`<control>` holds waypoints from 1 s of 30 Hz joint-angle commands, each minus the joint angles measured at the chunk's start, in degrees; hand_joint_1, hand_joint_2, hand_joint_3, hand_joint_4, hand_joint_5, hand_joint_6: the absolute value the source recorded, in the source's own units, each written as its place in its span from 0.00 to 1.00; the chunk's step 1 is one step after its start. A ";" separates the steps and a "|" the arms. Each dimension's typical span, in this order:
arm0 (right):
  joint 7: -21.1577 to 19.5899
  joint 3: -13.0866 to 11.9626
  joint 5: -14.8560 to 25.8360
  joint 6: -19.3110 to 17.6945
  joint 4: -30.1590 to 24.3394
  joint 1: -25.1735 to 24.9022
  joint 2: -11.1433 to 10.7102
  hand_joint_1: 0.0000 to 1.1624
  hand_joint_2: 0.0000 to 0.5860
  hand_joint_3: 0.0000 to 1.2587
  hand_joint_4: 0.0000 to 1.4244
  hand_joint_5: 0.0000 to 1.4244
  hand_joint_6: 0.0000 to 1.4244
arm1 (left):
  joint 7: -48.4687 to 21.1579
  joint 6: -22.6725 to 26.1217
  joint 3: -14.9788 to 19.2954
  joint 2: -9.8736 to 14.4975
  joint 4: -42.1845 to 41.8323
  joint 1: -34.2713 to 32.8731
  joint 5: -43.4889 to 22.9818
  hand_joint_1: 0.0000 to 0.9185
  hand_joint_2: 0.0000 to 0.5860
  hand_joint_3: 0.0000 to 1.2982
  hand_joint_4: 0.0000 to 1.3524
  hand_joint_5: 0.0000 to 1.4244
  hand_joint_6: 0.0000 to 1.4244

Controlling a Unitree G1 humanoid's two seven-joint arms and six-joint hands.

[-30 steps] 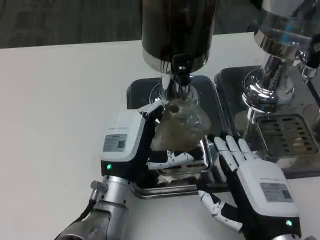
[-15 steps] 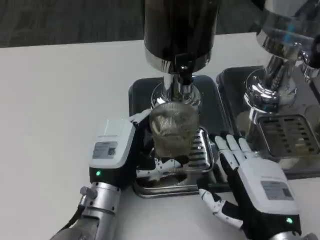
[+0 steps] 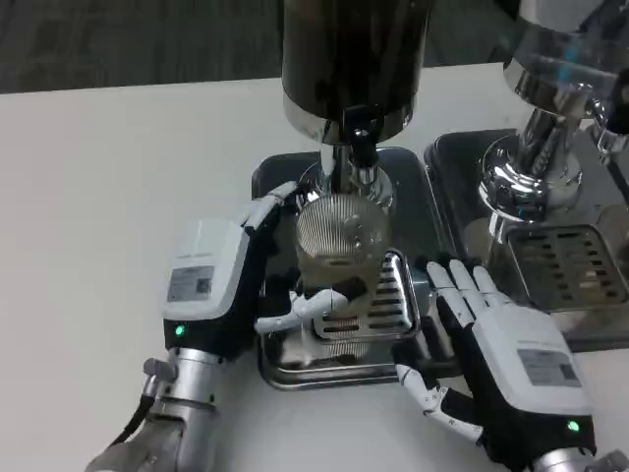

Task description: Grasp the cup under the faucet to collect the drink, then remove the cup.

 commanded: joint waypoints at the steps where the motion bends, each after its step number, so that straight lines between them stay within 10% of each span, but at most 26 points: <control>1: -1.14 -1.22 0.32 -0.76 0.17 -0.12 -0.68 0.25 0.74 0.04 0.00 0.00 0.09 | -0.85 -2.91 2.69 2.94 -4.59 2.02 -2.17 0.00 0.01 0.12 0.12 0.28 0.26; 15: -4.46 -1.46 -0.88 -0.44 2.02 -1.72 -0.04 0.25 0.74 0.03 0.00 0.00 0.02 | -8.78 -8.68 11.88 8.26 -22.51 11.36 -8.38 0.00 0.04 0.01 0.02 0.20 0.13; 30: -5.48 -1.01 -1.18 -0.23 3.70 -2.63 1.60 0.24 0.70 0.00 0.00 0.00 0.02 | -39.22 -23.82 20.02 11.89 -35.85 17.63 -29.96 0.00 0.13 0.00 0.00 0.11 0.07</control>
